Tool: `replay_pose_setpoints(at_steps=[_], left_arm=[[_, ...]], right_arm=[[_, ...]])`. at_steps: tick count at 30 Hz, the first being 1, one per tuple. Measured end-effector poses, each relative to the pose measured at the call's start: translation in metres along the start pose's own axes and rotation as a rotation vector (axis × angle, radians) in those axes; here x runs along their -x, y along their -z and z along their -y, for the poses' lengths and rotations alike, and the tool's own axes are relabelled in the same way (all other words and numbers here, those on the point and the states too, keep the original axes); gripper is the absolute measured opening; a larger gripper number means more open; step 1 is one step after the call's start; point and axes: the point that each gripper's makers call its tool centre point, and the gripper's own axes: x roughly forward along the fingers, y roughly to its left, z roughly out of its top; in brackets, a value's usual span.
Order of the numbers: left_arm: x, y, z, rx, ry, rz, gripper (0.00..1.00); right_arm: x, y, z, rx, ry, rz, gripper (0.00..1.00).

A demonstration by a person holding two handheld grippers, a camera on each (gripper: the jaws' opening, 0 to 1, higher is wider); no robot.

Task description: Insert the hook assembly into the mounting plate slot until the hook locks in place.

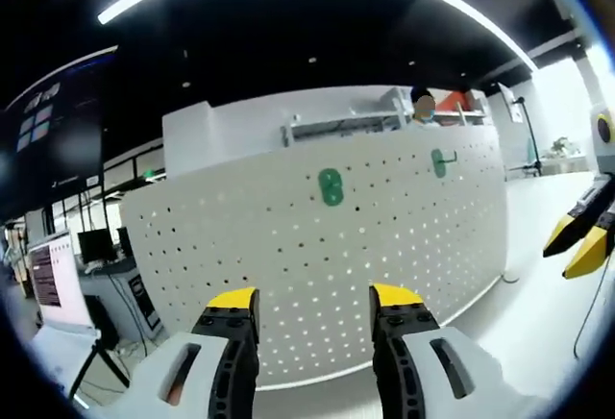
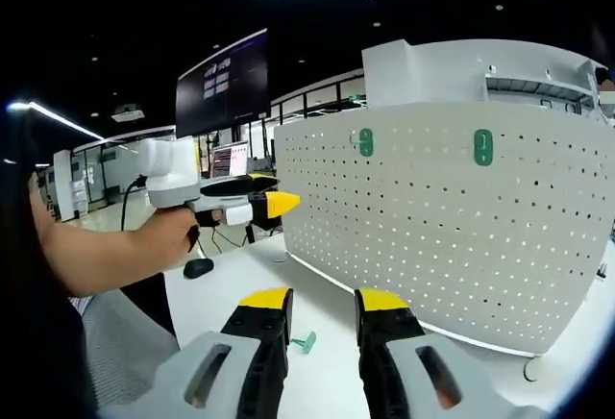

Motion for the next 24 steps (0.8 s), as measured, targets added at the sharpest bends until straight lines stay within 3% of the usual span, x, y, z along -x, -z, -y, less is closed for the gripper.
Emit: replay_pose_setpoints(at_steps=[24], left_arm=[[0.053, 0.034, 0.005, 0.011, 0.022, -0.051, 0.46]], right_arm=[[-0.040, 0.041, -0.026, 0.021, -0.107, -0.125, 0.24]])
